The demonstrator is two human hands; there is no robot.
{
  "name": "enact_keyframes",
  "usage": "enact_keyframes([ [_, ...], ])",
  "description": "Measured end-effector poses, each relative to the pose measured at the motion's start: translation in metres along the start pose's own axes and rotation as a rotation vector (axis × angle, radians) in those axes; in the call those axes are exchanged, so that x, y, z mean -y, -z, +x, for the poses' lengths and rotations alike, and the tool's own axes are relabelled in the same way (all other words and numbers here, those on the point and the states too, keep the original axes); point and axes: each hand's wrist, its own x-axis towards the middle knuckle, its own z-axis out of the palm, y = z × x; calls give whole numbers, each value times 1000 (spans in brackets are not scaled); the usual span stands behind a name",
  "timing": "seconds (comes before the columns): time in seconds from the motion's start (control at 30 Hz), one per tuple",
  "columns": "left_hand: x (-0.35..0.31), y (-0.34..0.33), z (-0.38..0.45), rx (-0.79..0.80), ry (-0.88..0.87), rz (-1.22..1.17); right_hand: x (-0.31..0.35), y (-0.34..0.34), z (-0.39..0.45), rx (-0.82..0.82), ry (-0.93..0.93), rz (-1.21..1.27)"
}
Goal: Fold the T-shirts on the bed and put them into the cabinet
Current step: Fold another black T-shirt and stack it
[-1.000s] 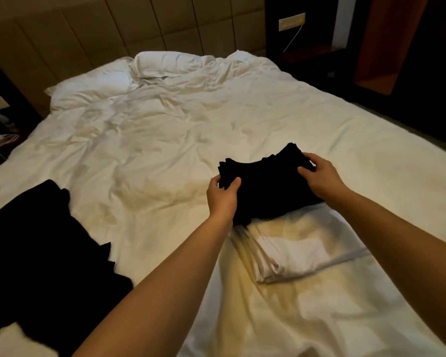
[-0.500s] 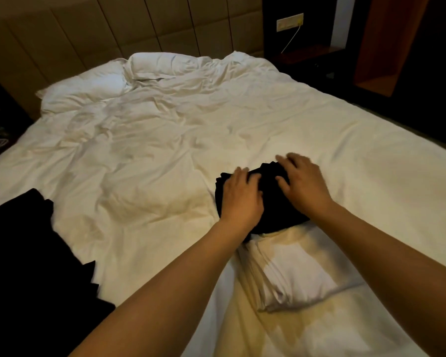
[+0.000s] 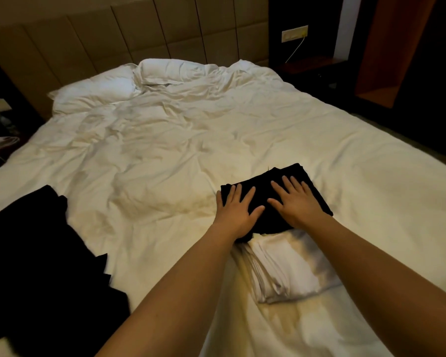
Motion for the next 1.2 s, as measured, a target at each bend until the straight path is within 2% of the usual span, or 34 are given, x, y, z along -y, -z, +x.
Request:
enact_keyframes([
  [0.1,11,3,-24,-23,-4,22,16,1,-24,-63,22,6],
  [0.33,42,8,-95,-32,7,124,84,5,-77,-28,74,105],
  [0.5,74,13,-160,-45,65,144,146,5,-119,0,213,115],
  [0.6,106,8,-209,-43,167,128,190,2,-144,21,329,47],
  [0.73,145,-1,-271,-30,299,132,241,-11,-165,74,404,73],
  [0.87,186,-13,-330,-103,425,30,289,-22,-191,139,460,126],
  [0.97,209,-34,-363,-153,530,-118,318,-42,-207,241,419,290],
  [1.03,219,-47,-378,-206,574,-302,336,-54,-218,295,327,524],
  [1.1,223,-56,-386,-333,609,-501,352,-65,-226,292,214,777],
  [1.2,223,-60,-390,-467,607,-567,368,-81,-231,263,20,1034],
])
